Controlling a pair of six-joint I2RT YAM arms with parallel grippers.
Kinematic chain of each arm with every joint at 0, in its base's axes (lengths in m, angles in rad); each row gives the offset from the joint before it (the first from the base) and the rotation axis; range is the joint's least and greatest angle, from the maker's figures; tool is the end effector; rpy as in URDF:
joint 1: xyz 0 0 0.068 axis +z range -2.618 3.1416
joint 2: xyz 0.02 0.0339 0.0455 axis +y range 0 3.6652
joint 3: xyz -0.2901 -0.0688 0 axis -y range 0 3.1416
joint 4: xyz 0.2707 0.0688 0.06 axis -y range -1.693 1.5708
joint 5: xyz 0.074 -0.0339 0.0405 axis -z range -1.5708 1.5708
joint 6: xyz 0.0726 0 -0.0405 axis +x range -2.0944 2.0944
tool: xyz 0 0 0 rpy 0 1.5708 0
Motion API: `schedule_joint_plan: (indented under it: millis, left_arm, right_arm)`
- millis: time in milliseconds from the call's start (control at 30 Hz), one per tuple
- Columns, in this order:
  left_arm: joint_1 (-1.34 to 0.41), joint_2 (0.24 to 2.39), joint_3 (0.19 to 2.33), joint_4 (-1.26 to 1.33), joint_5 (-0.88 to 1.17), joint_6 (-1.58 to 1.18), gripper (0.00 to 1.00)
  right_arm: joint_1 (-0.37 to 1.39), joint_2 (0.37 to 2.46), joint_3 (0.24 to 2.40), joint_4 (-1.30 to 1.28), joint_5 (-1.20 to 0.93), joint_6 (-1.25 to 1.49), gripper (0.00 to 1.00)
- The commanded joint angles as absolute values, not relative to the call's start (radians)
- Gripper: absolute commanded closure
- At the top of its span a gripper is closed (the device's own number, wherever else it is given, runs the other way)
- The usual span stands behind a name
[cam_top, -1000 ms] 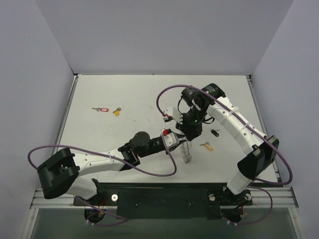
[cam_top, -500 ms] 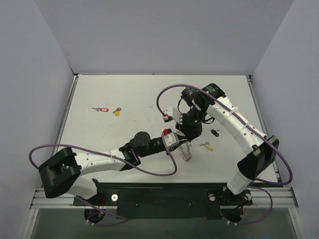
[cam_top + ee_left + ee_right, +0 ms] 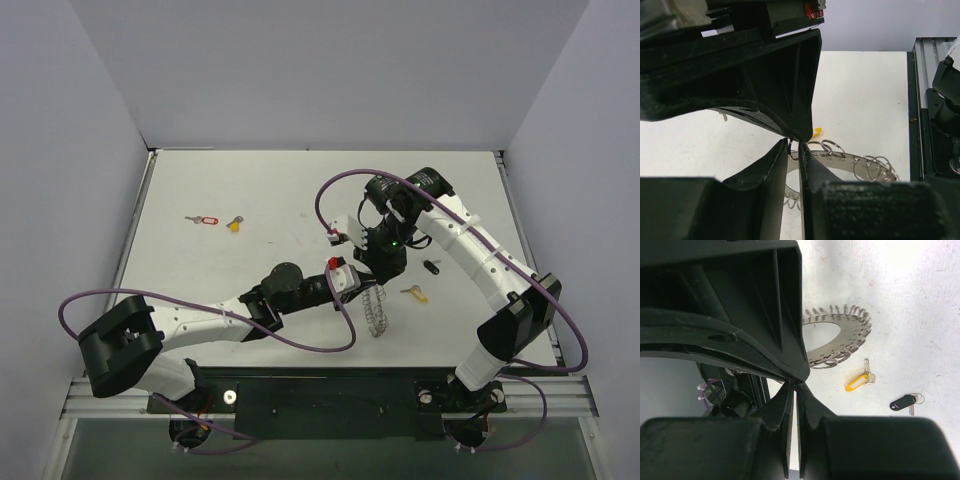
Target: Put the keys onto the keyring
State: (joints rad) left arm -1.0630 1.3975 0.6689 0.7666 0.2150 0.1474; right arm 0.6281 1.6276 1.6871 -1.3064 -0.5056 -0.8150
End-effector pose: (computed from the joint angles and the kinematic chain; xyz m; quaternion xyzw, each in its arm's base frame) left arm 0.1599 -0.3192 0.2693 0.4559 0.5231 -0.3833 0.6096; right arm 0.2600 0.2323 0.3488 -0.6615 0.6908 0.2312 0.1785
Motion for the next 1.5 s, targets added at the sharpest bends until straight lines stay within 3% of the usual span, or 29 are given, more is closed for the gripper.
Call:
schedule_joint_plan:
  millis: [0,300,333,367,500,700,933,1233,1467]
  left_arm:
    - [-1.055,1.402,0.710,0.785,0.235,0.129,0.75]
    - [-1.054,1.410,0.719,0.773,0.255,0.121,0.81]
    - [-1.054,1.410,0.721,0.775,0.258,0.120,0.94]
    - [-1.054,1.410,0.719,0.778,0.267,0.118,1.00]
    - [-1.045,1.401,0.716,0.788,0.284,0.088,1.00]
    - [-1.034,1.365,0.643,0.938,0.253,-0.050,1.00]
    - [-1.034,1.344,0.569,1.057,0.184,-0.141,1.00]
    - [-1.034,1.350,0.486,1.268,0.137,-0.201,1.00]
    - [-1.035,1.381,0.482,1.348,0.140,-0.225,1.00]
  right_arm:
    - [0.623,1.589,1.703,-1.424,-0.535,-0.822,1.00]
    - [0.621,1.583,1.701,-1.419,-0.537,-0.822,1.00]
    - [0.621,1.585,1.698,-1.419,-0.538,-0.822,1.00]
    - [0.621,1.583,1.697,-1.417,-0.538,-0.822,1.00]
    - [0.620,1.575,1.686,-1.404,-0.546,-0.822,1.00]
    - [0.563,1.546,1.667,-1.388,-0.620,-0.845,0.86]
    - [0.520,1.517,1.626,-1.361,-0.690,-0.877,0.77]
    - [0.390,1.329,1.303,-1.077,-0.971,-1.211,0.54]
    - [0.390,1.394,1.333,-1.045,-1.060,-1.229,0.58]
